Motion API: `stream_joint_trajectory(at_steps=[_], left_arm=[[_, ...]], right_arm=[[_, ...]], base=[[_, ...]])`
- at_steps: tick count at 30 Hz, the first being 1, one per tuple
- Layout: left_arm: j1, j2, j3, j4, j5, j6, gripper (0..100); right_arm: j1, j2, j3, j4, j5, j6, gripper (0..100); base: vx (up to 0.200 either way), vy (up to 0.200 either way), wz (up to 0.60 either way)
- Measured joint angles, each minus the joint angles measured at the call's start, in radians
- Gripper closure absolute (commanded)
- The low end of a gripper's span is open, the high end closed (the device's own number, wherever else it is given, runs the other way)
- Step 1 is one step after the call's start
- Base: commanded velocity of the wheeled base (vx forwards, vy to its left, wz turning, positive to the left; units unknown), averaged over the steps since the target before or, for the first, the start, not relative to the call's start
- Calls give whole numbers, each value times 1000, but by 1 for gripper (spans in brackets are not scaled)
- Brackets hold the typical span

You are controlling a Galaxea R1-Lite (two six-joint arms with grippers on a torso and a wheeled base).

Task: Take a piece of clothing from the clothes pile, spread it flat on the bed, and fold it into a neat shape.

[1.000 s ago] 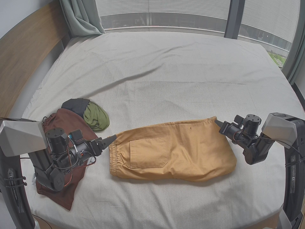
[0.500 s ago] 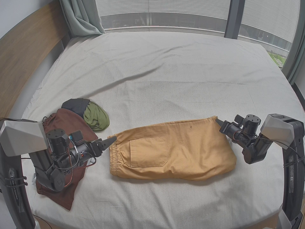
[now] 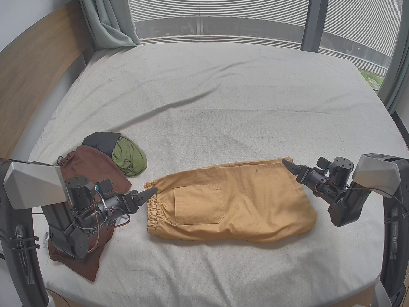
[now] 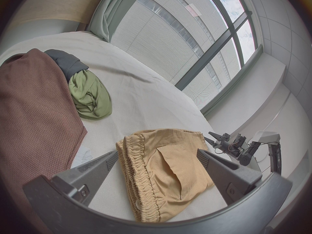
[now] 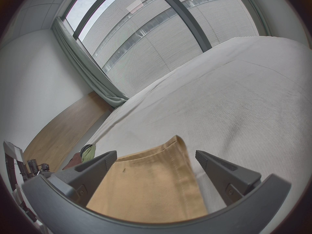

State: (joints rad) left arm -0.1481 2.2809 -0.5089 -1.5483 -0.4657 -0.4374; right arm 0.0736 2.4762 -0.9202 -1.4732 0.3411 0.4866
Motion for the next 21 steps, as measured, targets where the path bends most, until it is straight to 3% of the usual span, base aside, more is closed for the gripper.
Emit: stream_joint_trajectory(at_steps=[9, 21], left_arm=[[-2, 13, 7, 0, -13, 0, 0], [-3, 26, 16, 0, -19, 1, 0]], right_arm=[[66, -152, 254, -54, 0, -34, 0], [261, -372, 569, -67, 8, -45, 0]], base=[[0, 0, 0], [0, 0, 0]])
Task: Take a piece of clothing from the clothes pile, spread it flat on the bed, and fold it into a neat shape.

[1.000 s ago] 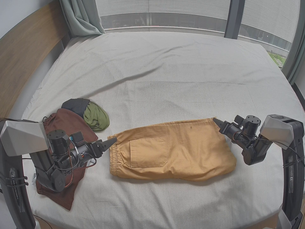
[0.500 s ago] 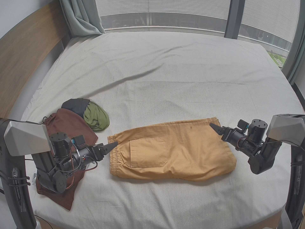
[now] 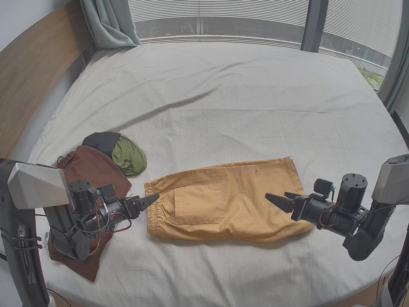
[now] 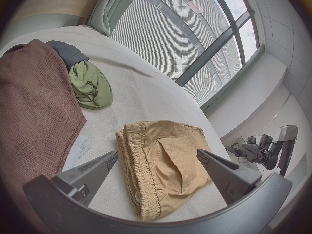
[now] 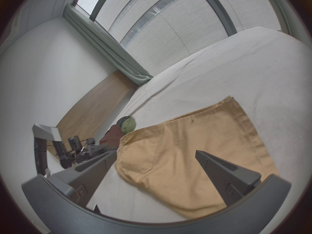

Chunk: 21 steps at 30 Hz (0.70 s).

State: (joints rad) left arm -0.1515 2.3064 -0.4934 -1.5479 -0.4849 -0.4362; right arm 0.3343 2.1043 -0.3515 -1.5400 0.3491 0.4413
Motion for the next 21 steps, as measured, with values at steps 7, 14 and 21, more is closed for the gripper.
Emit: stream_joint_trajectory(at_steps=[7, 14, 21], left_arm=[[-1, 10, 5, 0, 0, 1, 0], [-13, 39, 10, 0, 2, -1, 0], [-21, 103, 0, -1, 7, 0, 0]], right_arm=[[39, -51, 33, 0, 3, 0, 0], [32, -76, 37, 0, 4, 1, 0], [29, -80, 38, 0, 6, 2, 0]], base=[[0, 0, 0], [0, 0, 0], [0, 0, 0]])
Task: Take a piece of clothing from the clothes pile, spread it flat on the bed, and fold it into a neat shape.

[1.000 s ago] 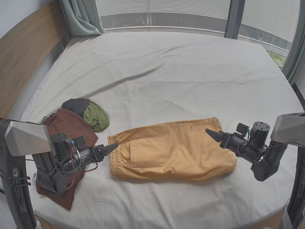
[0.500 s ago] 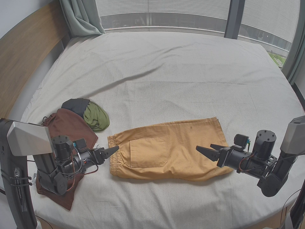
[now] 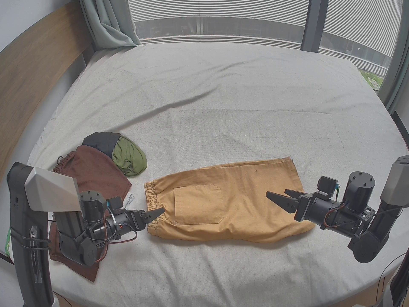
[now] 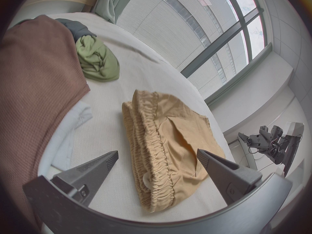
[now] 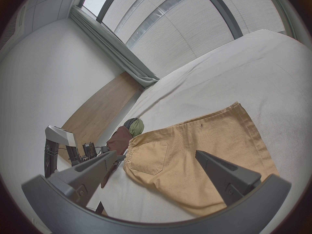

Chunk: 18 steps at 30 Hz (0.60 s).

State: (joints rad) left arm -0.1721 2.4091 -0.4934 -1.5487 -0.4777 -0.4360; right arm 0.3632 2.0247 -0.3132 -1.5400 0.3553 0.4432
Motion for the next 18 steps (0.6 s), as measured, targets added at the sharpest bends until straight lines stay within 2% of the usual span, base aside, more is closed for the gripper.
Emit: stream_joint_trajectory(at_steps=[8, 18], left_arm=[[-15, 47, -4, 0, 0, -11, 0], [-76, 75, -1, -4, 28, -151, 0]], right_arm=[[-7, 2, 3, 0, 3, 0, 0], [-8, 10, 5, 0, 3, 0, 0]], base=[[0, 0, 0], [0, 0, 0]])
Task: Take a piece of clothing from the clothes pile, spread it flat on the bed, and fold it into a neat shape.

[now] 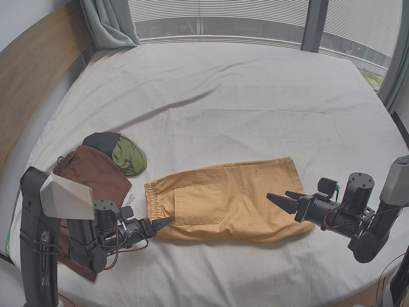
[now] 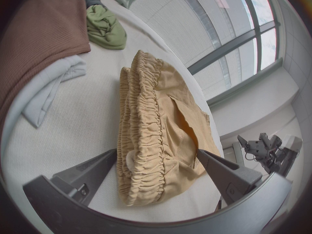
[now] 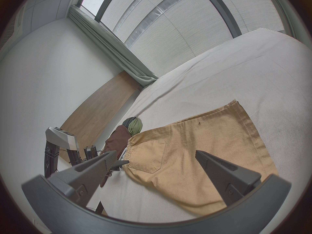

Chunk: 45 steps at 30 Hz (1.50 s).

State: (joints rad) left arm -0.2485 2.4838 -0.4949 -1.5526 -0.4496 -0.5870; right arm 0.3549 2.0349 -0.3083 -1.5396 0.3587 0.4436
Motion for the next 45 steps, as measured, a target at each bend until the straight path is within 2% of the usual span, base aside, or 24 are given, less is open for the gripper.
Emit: stream_joint_trajectory(at_steps=[13, 28, 29, 45], left_arm=[[-98, 4, -97, 10, 244, -256, 0], [-99, 5, -120, 5, 249, -264, 0], [-98, 5, -120, 5, 250, -264, 100], [-94, 5, -116, 4, 251, -264, 100]], right_arm=[[3, 14, 1, 0, 0, -6, 0], [2, 38, 1, -1, 1, -7, 0], [2, 39, 1, -1, 1, -7, 0], [1, 53, 1, -2, 1, -8, 0]], base=[[0, 0, 0], [0, 0, 0], [0, 0, 0], [0, 0, 0]])
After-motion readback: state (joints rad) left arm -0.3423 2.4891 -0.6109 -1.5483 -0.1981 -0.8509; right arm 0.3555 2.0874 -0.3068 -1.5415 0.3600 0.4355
